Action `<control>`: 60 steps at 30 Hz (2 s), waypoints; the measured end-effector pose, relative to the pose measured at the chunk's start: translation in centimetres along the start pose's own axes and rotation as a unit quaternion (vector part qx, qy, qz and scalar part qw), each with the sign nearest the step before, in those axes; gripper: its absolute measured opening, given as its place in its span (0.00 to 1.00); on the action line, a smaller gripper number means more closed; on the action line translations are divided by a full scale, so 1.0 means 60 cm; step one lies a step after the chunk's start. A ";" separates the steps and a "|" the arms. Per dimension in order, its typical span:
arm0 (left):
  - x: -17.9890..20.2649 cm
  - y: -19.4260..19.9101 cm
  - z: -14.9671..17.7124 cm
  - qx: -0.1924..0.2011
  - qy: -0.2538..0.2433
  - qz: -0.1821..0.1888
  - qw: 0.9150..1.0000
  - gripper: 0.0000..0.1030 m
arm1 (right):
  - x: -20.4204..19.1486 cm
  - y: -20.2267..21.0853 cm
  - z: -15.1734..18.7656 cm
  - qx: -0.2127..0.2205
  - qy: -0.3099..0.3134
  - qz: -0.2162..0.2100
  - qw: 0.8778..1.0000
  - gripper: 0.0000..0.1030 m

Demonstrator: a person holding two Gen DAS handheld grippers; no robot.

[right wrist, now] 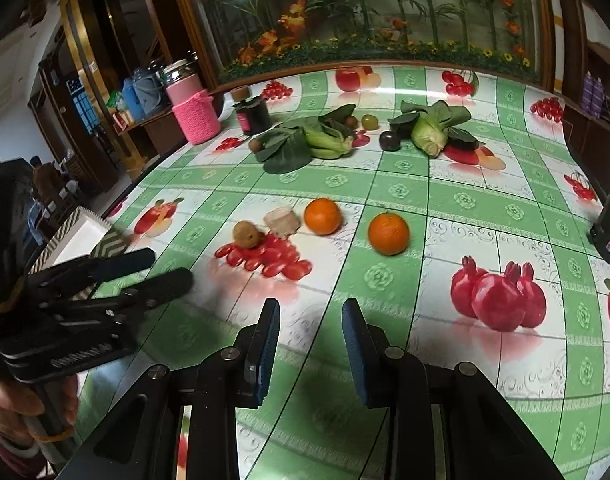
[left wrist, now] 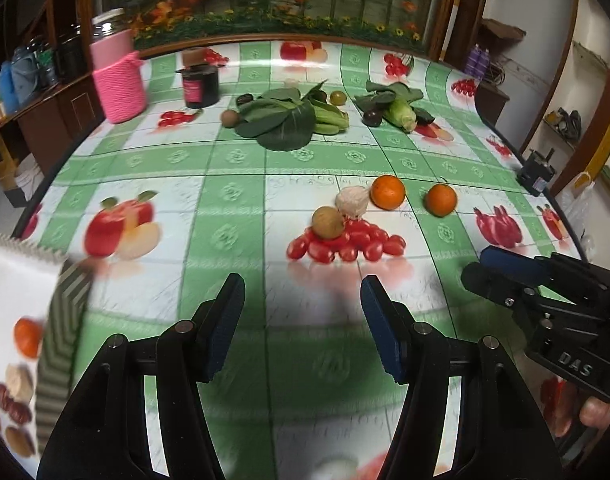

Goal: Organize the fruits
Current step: 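Move both tools back over the remaining fruit on the table, then grasp a small brown round fruit with the left tool while the right tool grasps a beige square cake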

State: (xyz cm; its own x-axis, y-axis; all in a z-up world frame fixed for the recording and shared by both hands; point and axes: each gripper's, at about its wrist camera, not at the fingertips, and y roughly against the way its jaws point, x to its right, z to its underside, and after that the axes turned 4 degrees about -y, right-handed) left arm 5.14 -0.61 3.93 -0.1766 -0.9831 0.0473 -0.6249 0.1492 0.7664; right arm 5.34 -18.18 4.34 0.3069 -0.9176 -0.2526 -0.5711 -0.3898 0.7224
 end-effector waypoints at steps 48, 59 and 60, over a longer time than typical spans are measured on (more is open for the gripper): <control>-0.097 0.010 0.033 -0.007 0.069 -0.031 0.997 0.23 | -0.078 -0.144 -0.081 -0.027 0.041 -0.016 0.999 0.24; -0.113 0.063 0.068 0.001 0.073 -0.041 0.996 0.24 | -0.098 -0.087 -0.044 -0.003 0.042 -0.001 0.999 0.25; -0.114 0.067 0.071 0.004 0.072 -0.043 0.996 0.24 | -0.098 -0.089 -0.045 0.002 0.045 0.010 0.999 0.33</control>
State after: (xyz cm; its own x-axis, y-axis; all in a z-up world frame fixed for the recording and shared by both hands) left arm 0.57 7.15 3.98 -0.0104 -0.9972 0.0738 -0.6395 0.0634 0.7661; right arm 8.65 -10.51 3.73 0.3624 -0.9146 -0.1793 -0.5800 -0.3719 0.7247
